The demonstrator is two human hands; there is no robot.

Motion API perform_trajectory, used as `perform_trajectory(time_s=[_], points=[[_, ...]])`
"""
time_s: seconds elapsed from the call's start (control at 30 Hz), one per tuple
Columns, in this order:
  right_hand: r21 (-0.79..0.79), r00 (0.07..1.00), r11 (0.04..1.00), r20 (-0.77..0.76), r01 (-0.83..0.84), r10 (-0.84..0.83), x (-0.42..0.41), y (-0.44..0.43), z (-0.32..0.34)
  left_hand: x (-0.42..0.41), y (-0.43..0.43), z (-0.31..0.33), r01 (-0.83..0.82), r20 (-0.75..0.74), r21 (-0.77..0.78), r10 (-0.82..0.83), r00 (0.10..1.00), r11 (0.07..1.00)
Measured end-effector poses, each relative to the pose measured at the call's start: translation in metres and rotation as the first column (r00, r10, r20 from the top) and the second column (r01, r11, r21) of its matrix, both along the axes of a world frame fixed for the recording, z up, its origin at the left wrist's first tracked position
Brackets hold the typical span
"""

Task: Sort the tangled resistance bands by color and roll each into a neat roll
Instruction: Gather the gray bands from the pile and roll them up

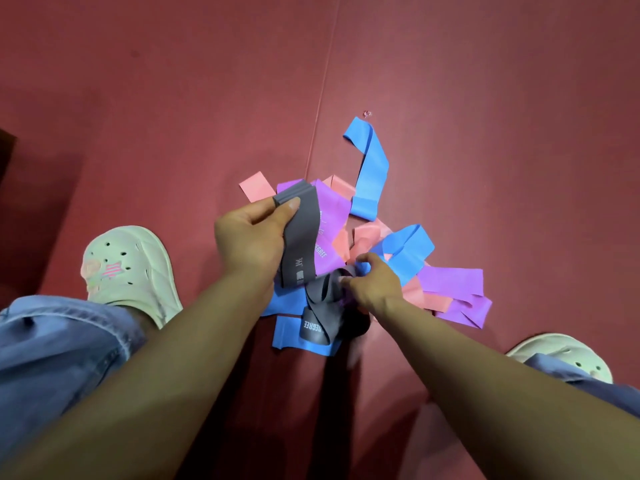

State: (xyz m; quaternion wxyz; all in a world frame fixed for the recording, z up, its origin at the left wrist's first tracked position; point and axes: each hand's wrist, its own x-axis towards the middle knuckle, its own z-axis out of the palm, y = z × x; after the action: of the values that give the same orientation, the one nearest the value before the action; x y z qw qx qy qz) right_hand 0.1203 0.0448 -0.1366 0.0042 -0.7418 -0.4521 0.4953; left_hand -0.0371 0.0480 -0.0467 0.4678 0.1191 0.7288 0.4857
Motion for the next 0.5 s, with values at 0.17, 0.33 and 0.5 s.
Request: perform_trajectory(time_s=[0.17, 0.33, 0.5], points=[[0.091, 0.991, 0.993, 0.117, -0.074, 0.063, -0.006, -0.007, -0.016, -0.001, -0.003, -0.010, 0.011, 0.007, -0.018, -0.011, 1.000, 1.000], [0.213, 0.993, 0.972, 0.045, 0.096, -0.107, -0.013, 0.003, -0.005, -0.008, 0.000, -0.007, 0.005, -0.003, 0.008, -0.005, 1.000, 1.000], [0.182, 0.909, 0.932, -0.340, 0.314, -0.240, -0.008, 0.017, 0.060, -0.007, 0.002, 0.021, 0.015, -0.038, 0.053, -0.013, 0.999, 0.998]])
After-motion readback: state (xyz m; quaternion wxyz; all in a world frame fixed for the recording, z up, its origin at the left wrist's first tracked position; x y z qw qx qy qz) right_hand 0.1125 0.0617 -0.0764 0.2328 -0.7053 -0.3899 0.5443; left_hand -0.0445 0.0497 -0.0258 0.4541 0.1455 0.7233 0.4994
